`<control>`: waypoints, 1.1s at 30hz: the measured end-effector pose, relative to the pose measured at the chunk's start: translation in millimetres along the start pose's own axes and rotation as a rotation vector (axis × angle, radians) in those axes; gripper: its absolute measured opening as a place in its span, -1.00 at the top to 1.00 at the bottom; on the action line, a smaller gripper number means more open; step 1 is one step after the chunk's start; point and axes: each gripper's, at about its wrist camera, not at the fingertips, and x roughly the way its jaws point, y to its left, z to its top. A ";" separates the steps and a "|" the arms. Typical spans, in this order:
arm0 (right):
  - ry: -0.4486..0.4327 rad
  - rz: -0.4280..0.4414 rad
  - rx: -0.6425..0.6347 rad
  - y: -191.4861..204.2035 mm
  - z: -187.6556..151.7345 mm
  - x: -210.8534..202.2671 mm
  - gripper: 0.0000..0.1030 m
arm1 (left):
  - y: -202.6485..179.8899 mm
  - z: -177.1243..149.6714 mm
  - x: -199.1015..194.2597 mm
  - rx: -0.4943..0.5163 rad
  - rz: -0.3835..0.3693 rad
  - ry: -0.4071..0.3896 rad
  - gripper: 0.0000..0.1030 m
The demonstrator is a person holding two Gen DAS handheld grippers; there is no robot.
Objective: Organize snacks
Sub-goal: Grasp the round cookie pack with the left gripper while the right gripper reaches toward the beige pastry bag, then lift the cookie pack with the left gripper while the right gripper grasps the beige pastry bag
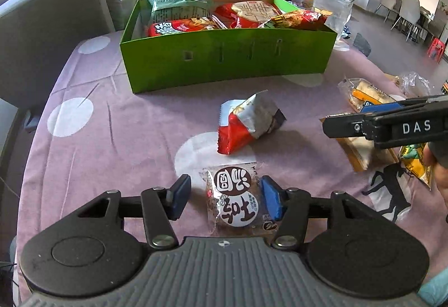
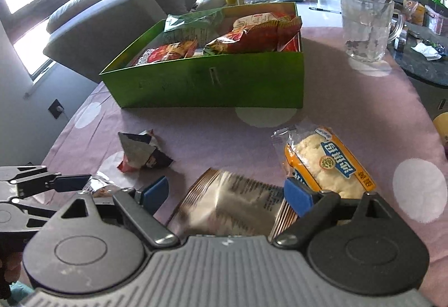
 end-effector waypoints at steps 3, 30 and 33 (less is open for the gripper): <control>0.003 -0.003 0.000 -1.1 1.4 1.8 -0.26 | -0.2 -0.6 1.5 0.011 0.006 0.000 -0.10; 0.012 0.066 0.004 0.2 -14.4 -42.7 -0.30 | 6.1 -2.5 -3.4 0.005 -0.026 -0.024 0.25; 0.035 -0.017 -0.091 7.5 -22.1 -34.2 -0.30 | 7.5 -2.6 -4.7 -0.002 -0.028 -0.026 0.25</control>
